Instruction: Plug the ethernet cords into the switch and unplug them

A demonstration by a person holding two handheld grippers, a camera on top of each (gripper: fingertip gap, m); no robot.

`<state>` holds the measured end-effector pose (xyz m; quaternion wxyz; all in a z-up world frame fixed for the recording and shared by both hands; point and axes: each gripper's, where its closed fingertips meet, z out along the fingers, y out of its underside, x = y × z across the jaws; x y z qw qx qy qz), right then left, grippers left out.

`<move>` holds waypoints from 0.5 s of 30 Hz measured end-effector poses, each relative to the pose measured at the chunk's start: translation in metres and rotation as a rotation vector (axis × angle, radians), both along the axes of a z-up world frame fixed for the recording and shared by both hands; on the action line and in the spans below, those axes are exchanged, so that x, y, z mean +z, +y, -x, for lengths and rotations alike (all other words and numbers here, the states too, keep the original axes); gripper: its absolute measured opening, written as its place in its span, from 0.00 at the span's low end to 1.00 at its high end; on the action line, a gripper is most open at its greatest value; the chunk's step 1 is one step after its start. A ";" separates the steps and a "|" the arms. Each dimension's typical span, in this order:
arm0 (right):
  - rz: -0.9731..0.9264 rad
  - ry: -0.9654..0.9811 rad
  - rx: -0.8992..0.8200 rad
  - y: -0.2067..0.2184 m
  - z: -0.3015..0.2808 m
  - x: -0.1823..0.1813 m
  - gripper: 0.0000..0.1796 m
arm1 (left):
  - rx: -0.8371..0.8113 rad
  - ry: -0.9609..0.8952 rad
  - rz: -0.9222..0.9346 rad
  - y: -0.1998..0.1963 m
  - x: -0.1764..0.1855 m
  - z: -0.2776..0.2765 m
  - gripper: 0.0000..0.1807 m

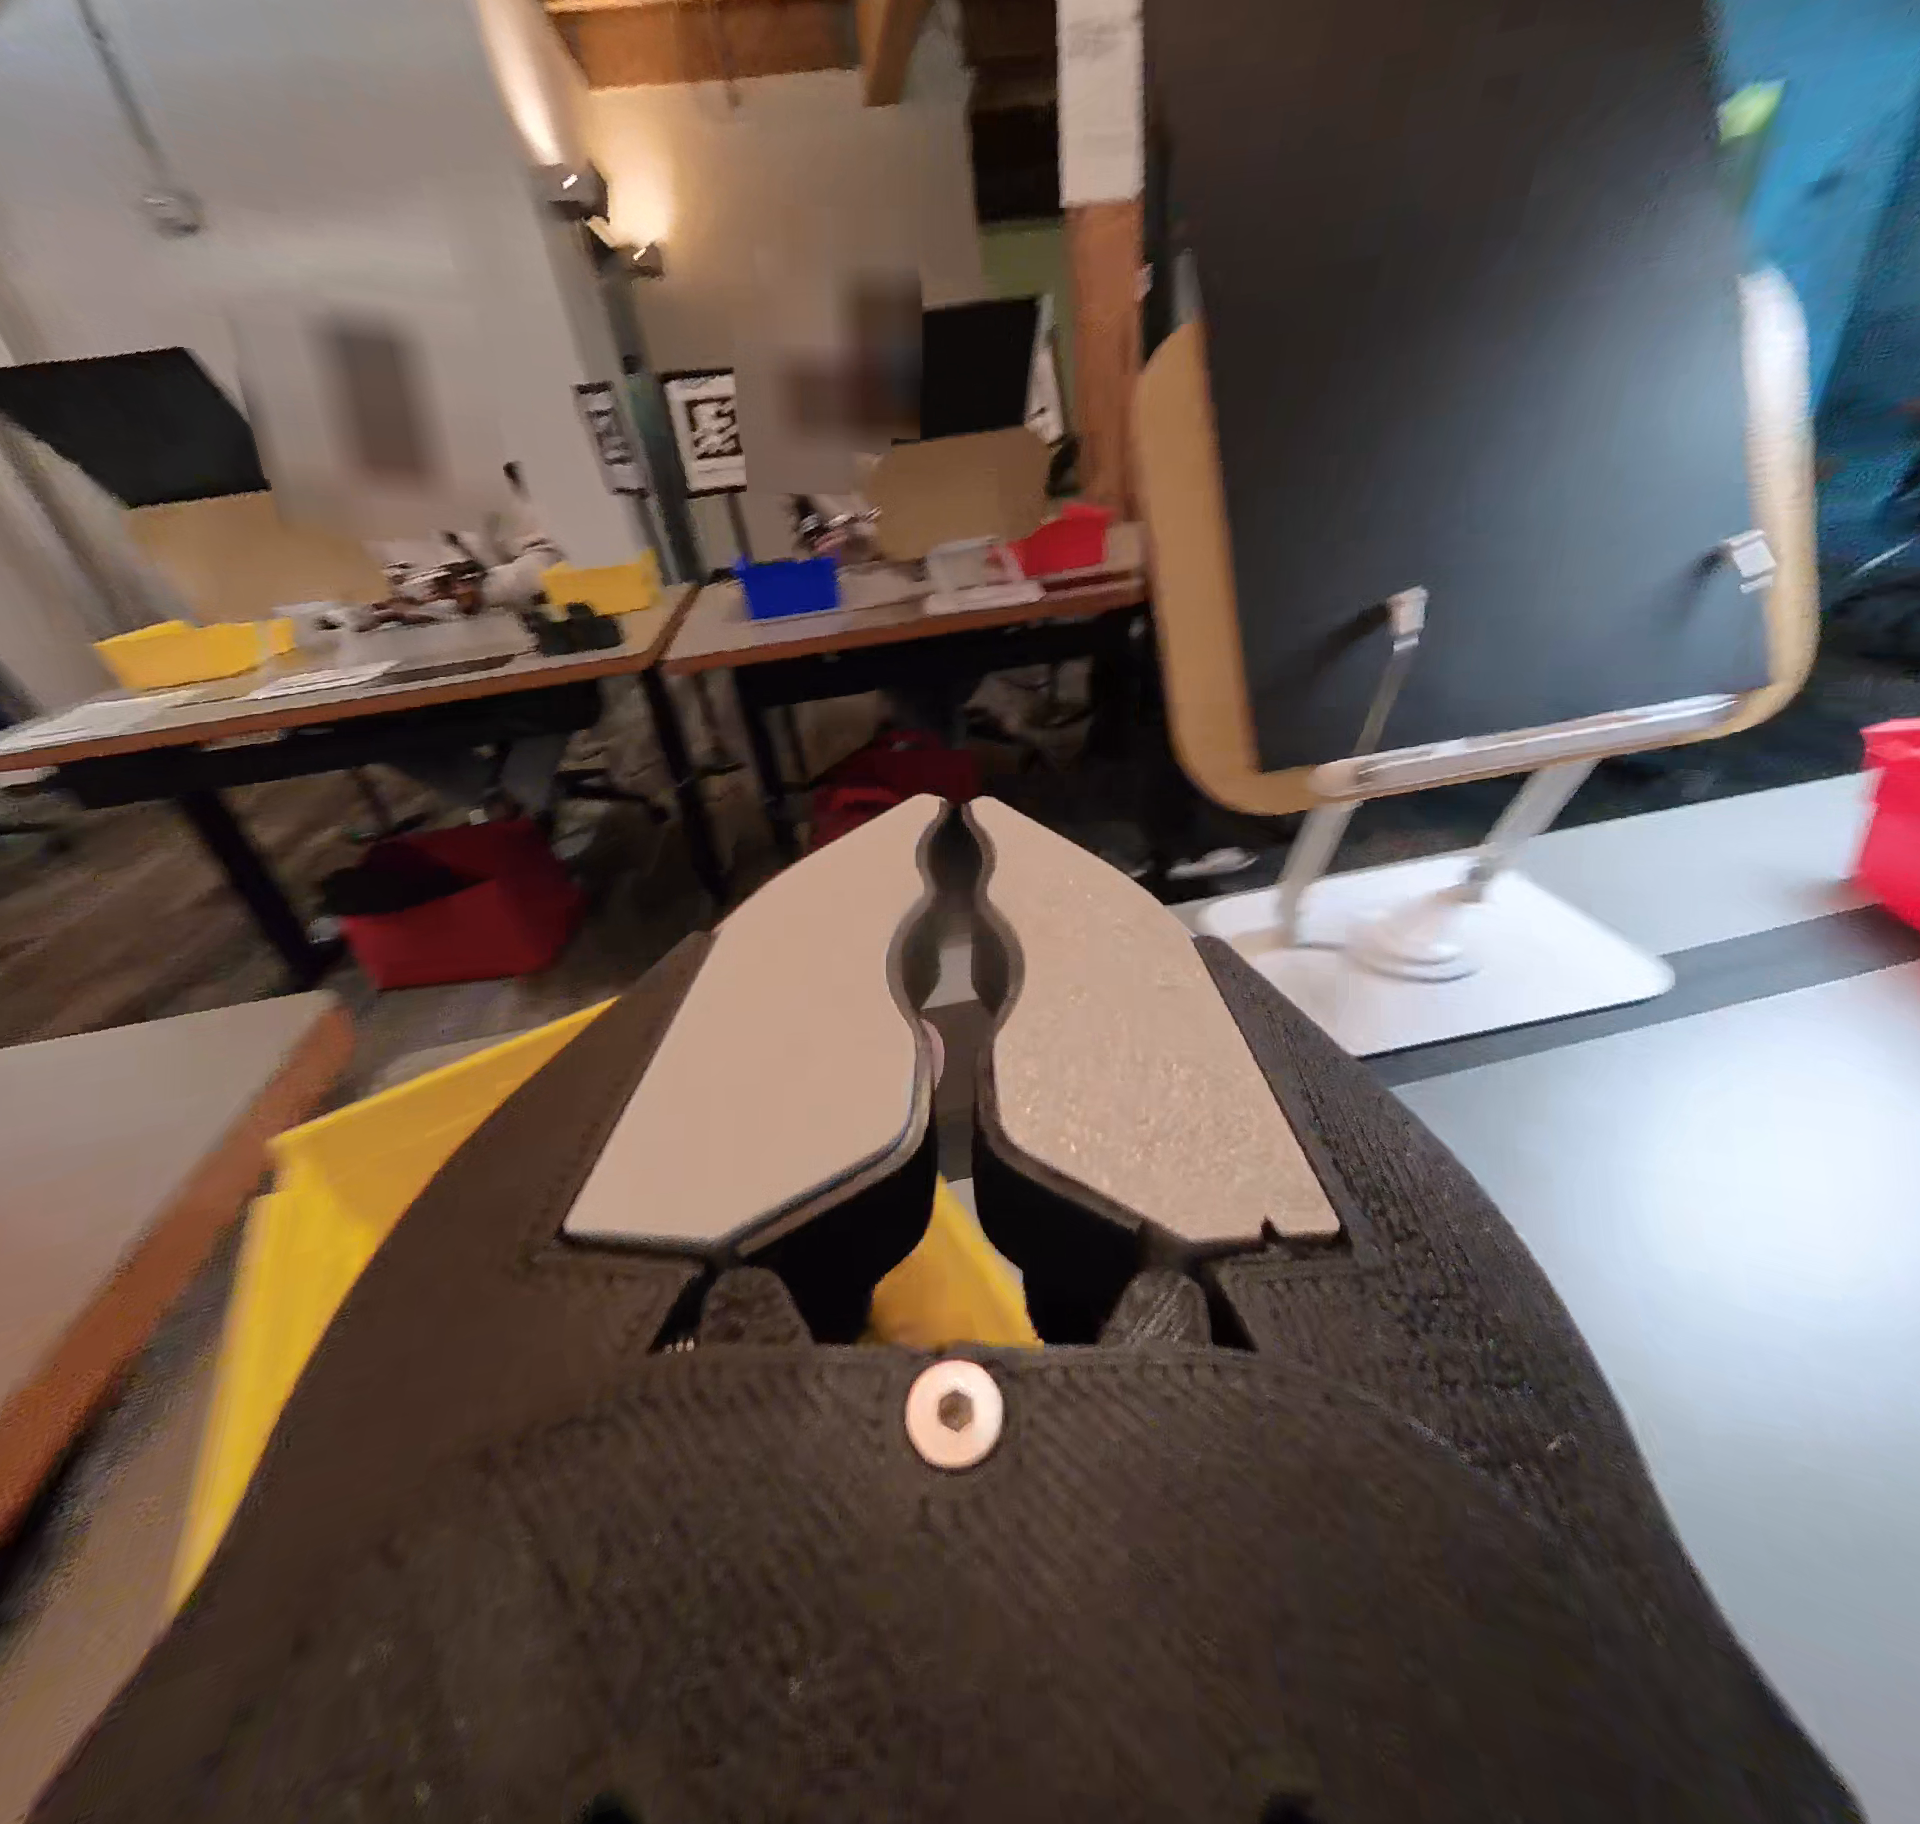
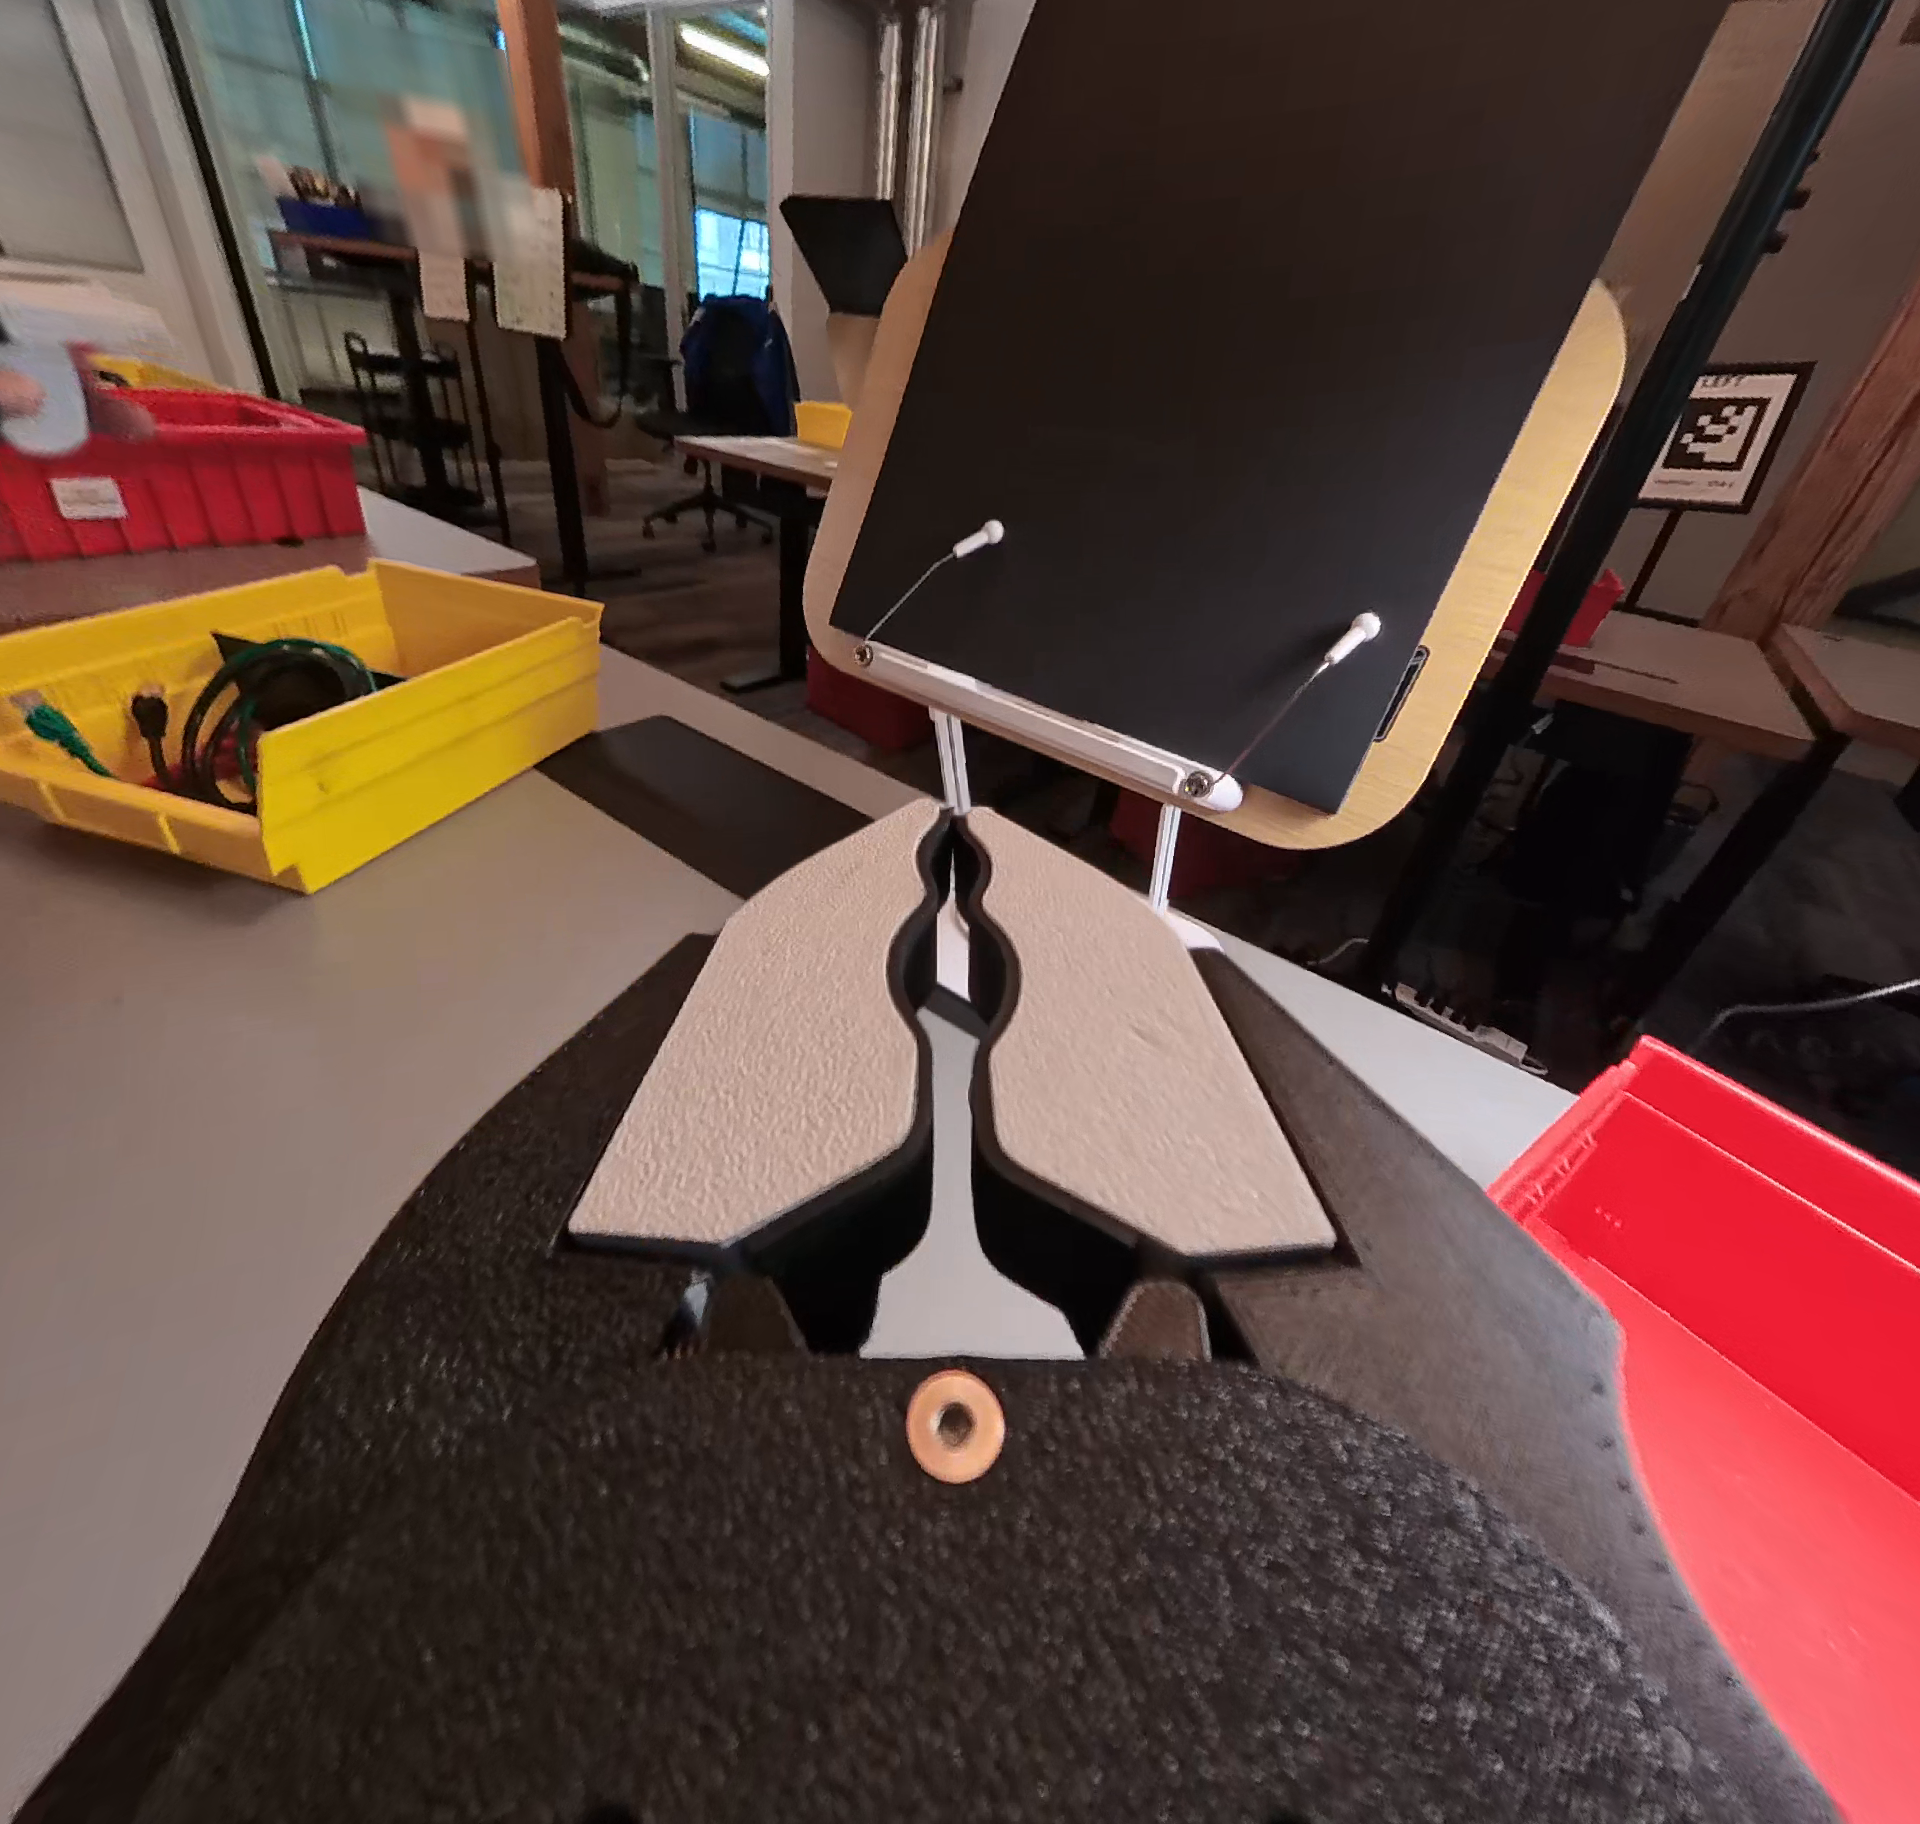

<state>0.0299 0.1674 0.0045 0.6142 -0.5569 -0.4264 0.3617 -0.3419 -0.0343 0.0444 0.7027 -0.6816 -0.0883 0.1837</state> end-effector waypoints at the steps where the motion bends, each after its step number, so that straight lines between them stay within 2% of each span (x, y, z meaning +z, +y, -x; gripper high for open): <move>1: -0.004 -0.012 0.007 0.000 -0.001 -0.003 0.00 | 0.027 0.016 0.048 -0.004 0.000 0.017 0.00; 4: -0.007 -0.040 0.028 0.000 0.001 -0.011 0.00 | 0.063 0.045 0.252 -0.011 -0.014 0.058 0.01; 9: -0.033 -0.060 0.046 -0.002 -0.001 -0.011 0.00 | 0.229 0.104 0.680 -0.049 -0.070 0.128 0.06; 12: -0.028 -0.048 0.045 0.001 -0.005 -0.008 0.00 | 0.292 -0.003 0.821 -0.083 -0.103 0.157 0.08; 15: 0.021 -0.011 0.066 0.002 -0.005 -0.005 0.00 | 0.285 -0.196 0.920 -0.106 -0.148 0.170 0.14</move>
